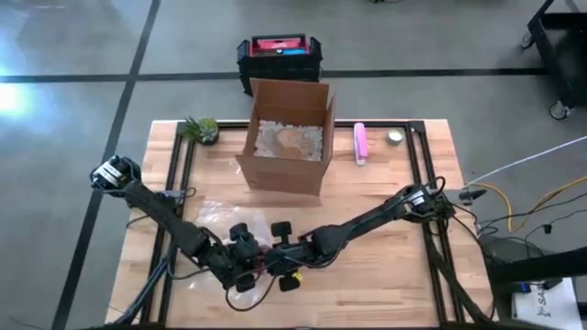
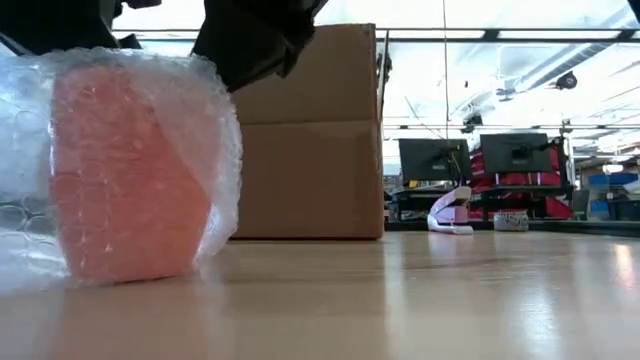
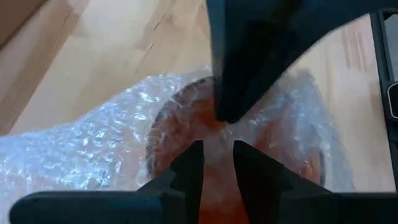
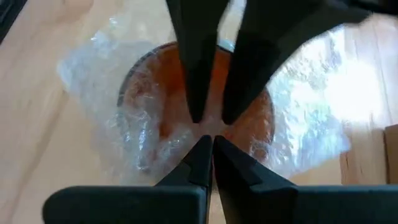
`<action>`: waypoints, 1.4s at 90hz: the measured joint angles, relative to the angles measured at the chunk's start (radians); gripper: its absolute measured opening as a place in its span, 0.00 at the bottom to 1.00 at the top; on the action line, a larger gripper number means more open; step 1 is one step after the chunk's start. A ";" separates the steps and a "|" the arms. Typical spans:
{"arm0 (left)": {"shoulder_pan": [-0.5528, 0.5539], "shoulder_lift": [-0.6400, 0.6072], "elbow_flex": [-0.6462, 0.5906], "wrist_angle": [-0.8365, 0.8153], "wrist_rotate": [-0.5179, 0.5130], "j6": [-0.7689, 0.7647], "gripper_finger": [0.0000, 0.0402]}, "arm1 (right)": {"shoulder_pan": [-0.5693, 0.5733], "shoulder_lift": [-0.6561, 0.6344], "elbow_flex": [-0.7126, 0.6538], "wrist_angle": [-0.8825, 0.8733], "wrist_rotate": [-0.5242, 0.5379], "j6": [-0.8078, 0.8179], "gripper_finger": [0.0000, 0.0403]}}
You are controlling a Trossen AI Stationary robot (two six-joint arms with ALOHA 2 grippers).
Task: Wrap mug
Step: Wrap the orange mug with transparent bubble wrap
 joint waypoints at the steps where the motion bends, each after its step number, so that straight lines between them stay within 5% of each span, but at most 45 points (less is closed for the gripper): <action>1: 0.001 0.000 0.000 0.000 0.001 0.000 0.19 | 0.000 0.000 0.005 -0.001 0.000 -0.001 0.01; 57: 0.003 -0.037 -0.004 0.012 -0.002 0.002 0.19 | 0.033 -0.003 0.043 -0.056 -0.033 0.018 0.01; 72: 0.003 -0.037 -0.004 0.013 -0.003 0.002 0.19 | 0.036 0.005 0.053 -0.038 -0.162 0.019 0.01; 126: 0.003 -0.039 -0.006 0.055 -0.008 0.021 0.19 | -0.032 0.066 0.039 -0.019 -0.176 -0.048 0.01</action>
